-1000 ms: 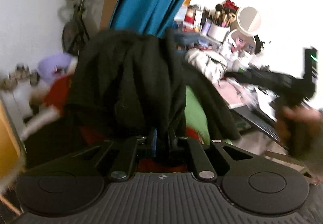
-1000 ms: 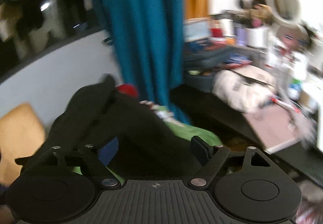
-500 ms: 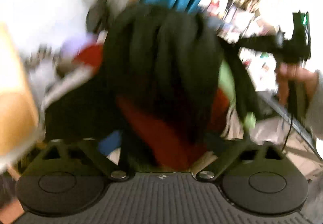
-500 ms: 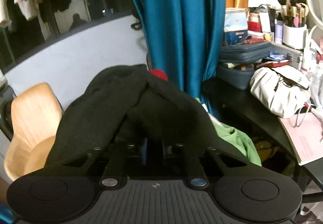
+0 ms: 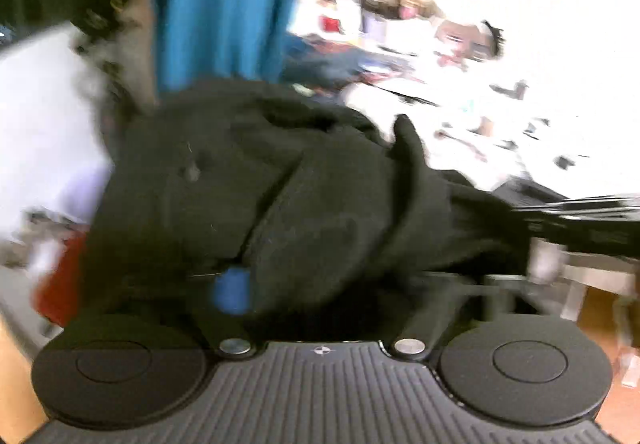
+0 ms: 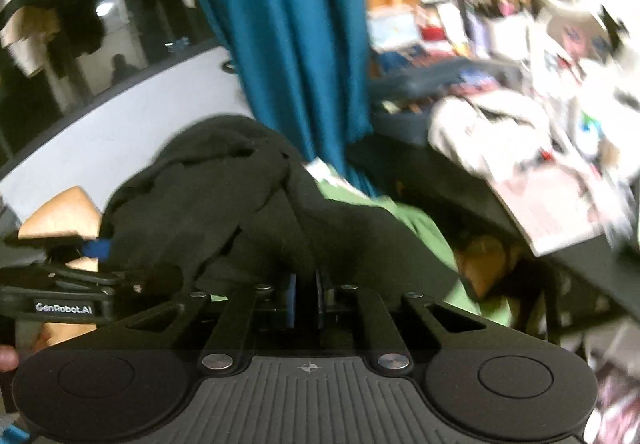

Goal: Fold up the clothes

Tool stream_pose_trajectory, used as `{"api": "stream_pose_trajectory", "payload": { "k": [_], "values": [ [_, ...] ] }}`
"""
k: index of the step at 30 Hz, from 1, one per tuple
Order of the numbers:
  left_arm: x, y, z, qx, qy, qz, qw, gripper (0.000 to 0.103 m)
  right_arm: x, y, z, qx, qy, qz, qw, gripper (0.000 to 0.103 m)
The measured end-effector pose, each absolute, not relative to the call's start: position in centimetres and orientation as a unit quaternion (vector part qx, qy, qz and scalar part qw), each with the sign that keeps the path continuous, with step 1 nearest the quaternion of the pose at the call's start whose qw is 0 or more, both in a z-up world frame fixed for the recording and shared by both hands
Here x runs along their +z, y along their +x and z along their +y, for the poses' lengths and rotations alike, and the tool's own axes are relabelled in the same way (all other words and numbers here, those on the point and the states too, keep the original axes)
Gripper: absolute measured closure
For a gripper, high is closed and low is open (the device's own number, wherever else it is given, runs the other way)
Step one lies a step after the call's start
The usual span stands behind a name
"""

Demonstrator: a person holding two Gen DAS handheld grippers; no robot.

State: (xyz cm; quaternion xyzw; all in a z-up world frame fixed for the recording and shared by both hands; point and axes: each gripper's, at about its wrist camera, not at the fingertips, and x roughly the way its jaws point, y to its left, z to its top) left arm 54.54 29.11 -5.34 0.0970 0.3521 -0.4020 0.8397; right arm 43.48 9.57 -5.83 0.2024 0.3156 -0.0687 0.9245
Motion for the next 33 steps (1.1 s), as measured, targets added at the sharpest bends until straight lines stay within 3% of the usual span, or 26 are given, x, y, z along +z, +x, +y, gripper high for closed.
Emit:
{"api": "stream_pose_trajectory", "payload": {
  "k": [3, 6, 10, 11, 16, 20, 27, 28, 30, 31, 32, 33],
  "values": [
    [-5.8, 51.9, 30.3, -0.422, 0.092, 0.368, 0.824, 0.081, -7.5, 41.9, 8.2, -0.077, 0.233, 0.354, 0.903, 0.093],
    [-7.5, 50.2, 31.5, -0.433, 0.078, 0.408, 0.8, 0.084, -7.6, 41.4, 8.2, -0.085, 0.212, 0.378, 0.897, 0.076],
    [-9.3, 49.1, 32.4, -0.411, 0.089, 0.424, 0.802, 0.083, -4.9, 41.2, 8.8, -0.113, 0.144, 0.338, 0.923, 0.043],
    [-9.3, 49.0, 32.8, -0.407, 0.078, 0.423, 0.806, 0.081, -4.2, 41.5, 9.1, -0.114, 0.126, 0.323, 0.931, 0.041],
    [-9.1, 48.5, 34.7, -0.38, 0.042, 0.416, 0.825, 0.049, -1.4, 45.2, 11.3, -0.065, 0.056, 0.277, 0.957, 0.041],
    [-9.2, 48.4, 35.3, -0.36, 0.025, 0.423, 0.831, 0.012, -0.7, 49.2, 16.0, 0.013, -0.05, 0.256, 0.965, 0.025],
    [-8.1, 47.9, 35.8, -0.317, 0.047, 0.39, 0.863, 0.003, -1.8, 55.4, 21.9, 0.069, -0.153, 0.259, 0.951, 0.026],
    [-8.1, 47.9, 35.9, -0.308, 0.046, 0.389, 0.867, 0.003, -2.1, 56.0, 22.4, 0.072, -0.166, 0.262, 0.948, 0.03],
    [-8.4, 48.3, 36.3, -0.293, 0.042, 0.396, 0.869, 0.002, -2.2, 56.7, 22.7, 0.076, -0.159, 0.26, 0.949, 0.054],
    [-8.6, 48.5, 36.5, -0.287, 0.04, 0.4, 0.87, 0.002, -1.8, 56.9, 22.4, 0.077, -0.135, 0.26, 0.953, 0.08],
    [-8.7, 48.7, 36.7, -0.281, 0.039, 0.404, 0.87, 0.002, -1.3, 56.9, 21.8, 0.077, -0.106, 0.26, 0.957, 0.094],
    [-8.8, 49.0, 36.9, -0.274, 0.037, 0.404, 0.872, 0.002, -0.7, 56.7, 20.9, 0.078, -0.065, 0.253, 0.962, 0.095]
  ]
}}
